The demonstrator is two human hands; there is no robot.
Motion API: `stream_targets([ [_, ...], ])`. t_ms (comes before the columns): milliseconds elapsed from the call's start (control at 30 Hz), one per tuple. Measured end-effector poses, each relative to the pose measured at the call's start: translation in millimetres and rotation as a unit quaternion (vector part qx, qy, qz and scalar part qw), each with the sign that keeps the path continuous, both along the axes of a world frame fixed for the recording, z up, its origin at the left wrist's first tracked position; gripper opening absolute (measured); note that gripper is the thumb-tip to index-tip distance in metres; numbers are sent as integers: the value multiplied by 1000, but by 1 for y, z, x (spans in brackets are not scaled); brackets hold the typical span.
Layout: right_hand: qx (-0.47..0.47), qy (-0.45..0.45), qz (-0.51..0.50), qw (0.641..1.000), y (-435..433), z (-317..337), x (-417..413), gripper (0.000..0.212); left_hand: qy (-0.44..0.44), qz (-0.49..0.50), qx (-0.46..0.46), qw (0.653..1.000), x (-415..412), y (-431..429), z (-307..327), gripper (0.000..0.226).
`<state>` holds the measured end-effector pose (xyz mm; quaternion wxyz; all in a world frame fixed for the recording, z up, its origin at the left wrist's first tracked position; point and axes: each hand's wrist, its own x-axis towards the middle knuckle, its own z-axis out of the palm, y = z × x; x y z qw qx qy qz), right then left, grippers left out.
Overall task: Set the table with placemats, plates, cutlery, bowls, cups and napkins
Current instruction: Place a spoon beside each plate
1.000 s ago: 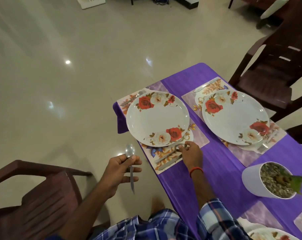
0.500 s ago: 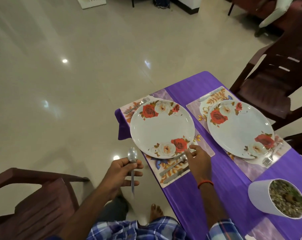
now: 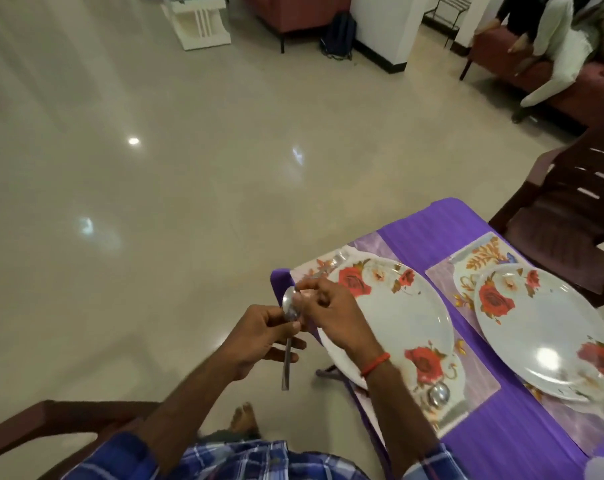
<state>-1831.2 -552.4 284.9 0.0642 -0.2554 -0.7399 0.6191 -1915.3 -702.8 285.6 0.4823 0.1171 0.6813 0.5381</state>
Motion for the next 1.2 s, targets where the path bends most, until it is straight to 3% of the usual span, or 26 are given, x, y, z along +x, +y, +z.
stream_targets([
  [100, -11, 7, -41, 999, -20, -3, -39, 16, 2, 1, -2, 1000, -37, -12, 5, 17],
  [233, -52, -4, -65, 997, -29, -6, -76, 39, -4, 6, 8, 1000, -74, -21, 7, 19],
  [333, -20, -41, -44, 998, -34, -5, -96, 39, -4, -4, 13, 1000, -93, -23, 5, 17],
  [567, -75, -26, -93, 993, -14, 6, -140, 14, 8, -7, 13, 1000, -146, -7, 2, 16],
  [967, -191, 46, -209, 958, 78, 6, -261, 22, 51, -24, -18, 998, -281, 78, 6, 14],
  [1200, -202, 60, -255, 944, 109, 0, -292, 21, 50, -52, -21, 997, -315, 122, 2, 13],
])
